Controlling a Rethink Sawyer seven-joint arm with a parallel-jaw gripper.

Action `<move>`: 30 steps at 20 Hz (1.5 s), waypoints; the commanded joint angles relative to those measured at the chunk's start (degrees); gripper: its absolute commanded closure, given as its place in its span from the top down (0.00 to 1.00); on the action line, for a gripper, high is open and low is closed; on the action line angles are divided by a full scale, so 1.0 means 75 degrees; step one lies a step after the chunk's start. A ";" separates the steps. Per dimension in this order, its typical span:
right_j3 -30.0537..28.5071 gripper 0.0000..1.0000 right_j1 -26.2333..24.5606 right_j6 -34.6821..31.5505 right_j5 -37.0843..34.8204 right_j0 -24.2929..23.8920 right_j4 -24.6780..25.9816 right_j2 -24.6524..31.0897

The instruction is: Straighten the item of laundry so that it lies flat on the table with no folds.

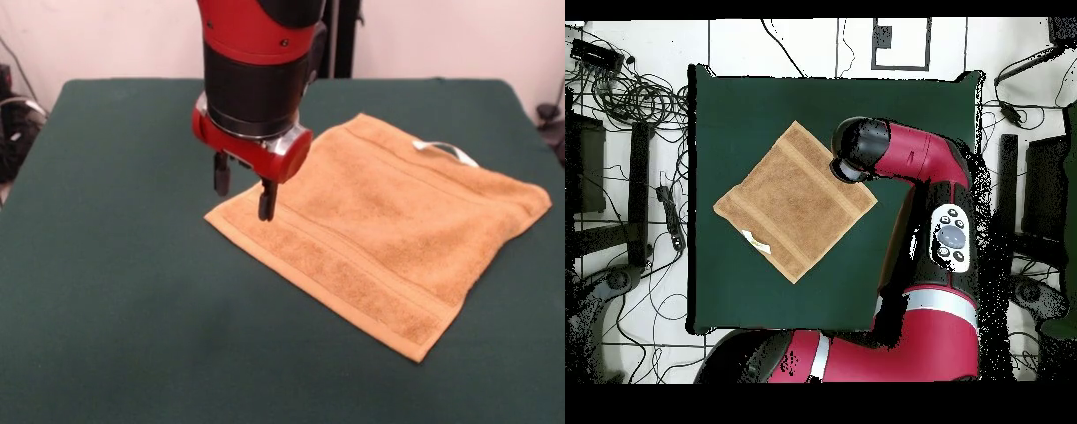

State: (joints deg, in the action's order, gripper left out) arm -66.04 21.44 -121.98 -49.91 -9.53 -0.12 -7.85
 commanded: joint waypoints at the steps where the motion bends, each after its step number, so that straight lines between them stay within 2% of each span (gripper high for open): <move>1: -0.1355 1.00 -0.0385 -0.2276 0.0507 0.0269 -0.0491 0.0083; 6: -0.1600 1.00 -0.0329 -0.2047 0.0591 0.0219 -0.0626 0.0126; 13: -0.1700 1.00 -0.0909 -0.2524 0.1640 0.0208 -0.0844 0.0064; 19: -0.1819 1.00 -0.1480 -0.2752 0.2766 0.0095 -0.1404 0.0219; 25: -0.2005 1.00 -0.1545 -0.2610 0.2886 0.0182 -0.1732 0.0030; 30: -0.1989 1.00 -0.1741 -0.2597 0.2536 0.0294 -0.1959 -0.0164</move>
State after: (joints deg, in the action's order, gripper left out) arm -72.40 13.03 -124.97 -29.11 -9.53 -11.63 -10.63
